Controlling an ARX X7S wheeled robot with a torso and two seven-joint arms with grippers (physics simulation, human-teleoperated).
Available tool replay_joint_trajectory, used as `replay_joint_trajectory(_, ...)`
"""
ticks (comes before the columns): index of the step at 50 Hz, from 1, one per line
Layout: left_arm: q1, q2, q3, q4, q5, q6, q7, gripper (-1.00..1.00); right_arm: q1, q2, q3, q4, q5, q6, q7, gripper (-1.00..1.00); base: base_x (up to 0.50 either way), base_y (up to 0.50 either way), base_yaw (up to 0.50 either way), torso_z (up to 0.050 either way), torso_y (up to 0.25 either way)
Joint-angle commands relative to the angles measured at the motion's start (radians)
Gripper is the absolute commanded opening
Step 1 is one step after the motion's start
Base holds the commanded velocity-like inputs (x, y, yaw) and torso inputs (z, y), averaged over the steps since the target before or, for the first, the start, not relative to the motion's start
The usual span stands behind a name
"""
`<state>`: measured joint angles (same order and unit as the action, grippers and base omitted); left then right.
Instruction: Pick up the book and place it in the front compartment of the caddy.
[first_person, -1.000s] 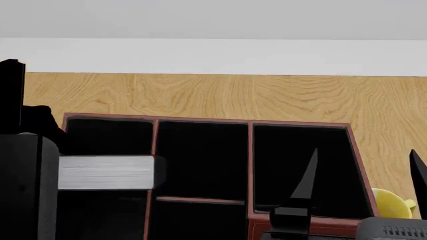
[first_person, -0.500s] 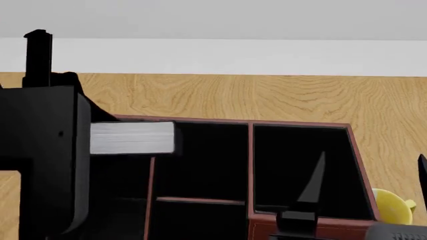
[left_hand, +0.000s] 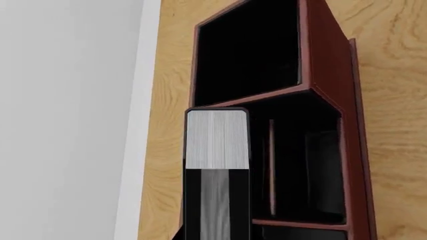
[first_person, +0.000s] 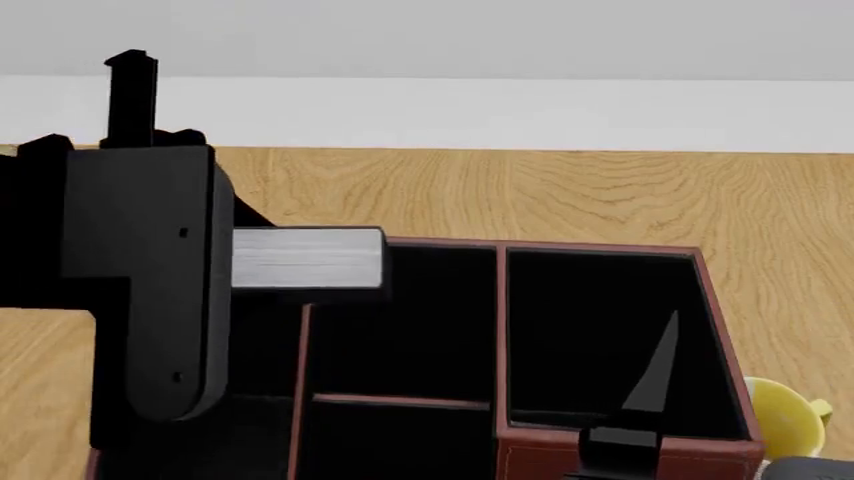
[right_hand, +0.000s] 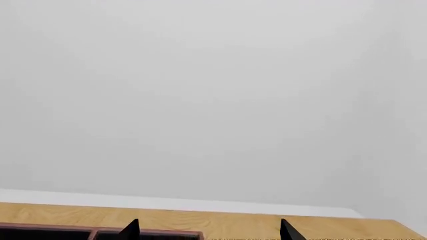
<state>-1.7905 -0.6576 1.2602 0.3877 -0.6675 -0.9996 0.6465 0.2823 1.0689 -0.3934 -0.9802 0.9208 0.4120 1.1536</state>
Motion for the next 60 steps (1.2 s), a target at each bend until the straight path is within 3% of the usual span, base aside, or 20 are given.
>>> replay_joint_trajectory(1,-0.001,0.032,-0.008,-0.050,0.053,0.043,-0.021,-1.00,-0.020,0.012,0.004,0.005,-0.006,-0.017,0.004,1.00,0.00,0.00,0.00,0.000,0.000)
replay_joint_trajectory(60,0.118,0.174,0.014,-0.280,0.107,0.208,-0.023,-1.00,-0.054,0.047,0.006,0.010,-0.004,-0.056,0.018,1.00,0.00,0.00,0.00,0.000,0.001)
